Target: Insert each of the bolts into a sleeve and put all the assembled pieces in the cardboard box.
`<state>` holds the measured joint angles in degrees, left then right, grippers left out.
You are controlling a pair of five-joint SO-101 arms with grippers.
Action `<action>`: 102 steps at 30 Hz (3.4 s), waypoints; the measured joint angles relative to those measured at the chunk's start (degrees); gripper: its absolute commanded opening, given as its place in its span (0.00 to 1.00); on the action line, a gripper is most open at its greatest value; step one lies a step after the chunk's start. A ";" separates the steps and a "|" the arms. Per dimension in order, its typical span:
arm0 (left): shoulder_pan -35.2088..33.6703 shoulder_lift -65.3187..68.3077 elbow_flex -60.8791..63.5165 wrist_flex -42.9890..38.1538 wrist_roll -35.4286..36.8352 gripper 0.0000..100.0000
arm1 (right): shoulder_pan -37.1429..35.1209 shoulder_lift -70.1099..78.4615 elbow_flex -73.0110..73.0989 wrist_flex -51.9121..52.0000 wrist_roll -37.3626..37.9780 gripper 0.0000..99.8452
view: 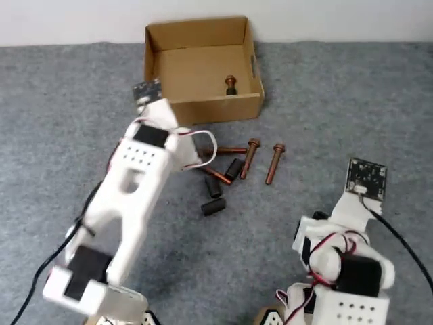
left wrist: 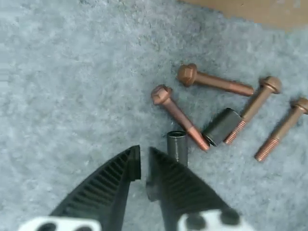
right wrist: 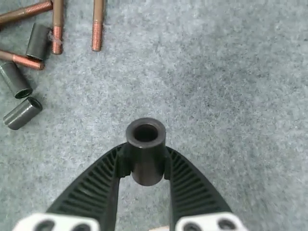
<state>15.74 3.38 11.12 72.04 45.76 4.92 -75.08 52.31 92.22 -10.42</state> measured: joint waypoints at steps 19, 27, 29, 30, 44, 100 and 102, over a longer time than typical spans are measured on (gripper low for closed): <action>10.64 48.53 -65.05 14.59 -23.74 0.13 | 0.00 -2.55 1.41 -1.41 0.18 0.01; 12.48 65.23 -89.14 18.99 -25.76 0.13 | -0.18 -2.73 1.93 -1.58 0.18 0.01; 12.92 67.87 -92.04 19.52 -25.85 0.13 | -1.49 -2.64 2.73 -2.11 0.18 0.01; 12.92 69.01 -93.10 19.60 -25.85 0.13 | -2.46 -2.64 2.99 -2.37 0.18 0.01; 12.75 71.47 -92.13 17.32 -26.20 0.13 | -4.57 -2.55 3.08 -2.64 0.18 0.01; 15.74 70.33 -86.24 26.02 -33.32 0.24 | -4.57 -2.55 3.08 -2.81 0.18 0.01; 15.30 70.33 -85.98 26.11 -32.70 0.20 | -4.57 -2.55 3.08 -2.81 0.18 0.01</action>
<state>31.03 73.71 -74.86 98.15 13.05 0.35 -77.63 55.38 89.41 -10.24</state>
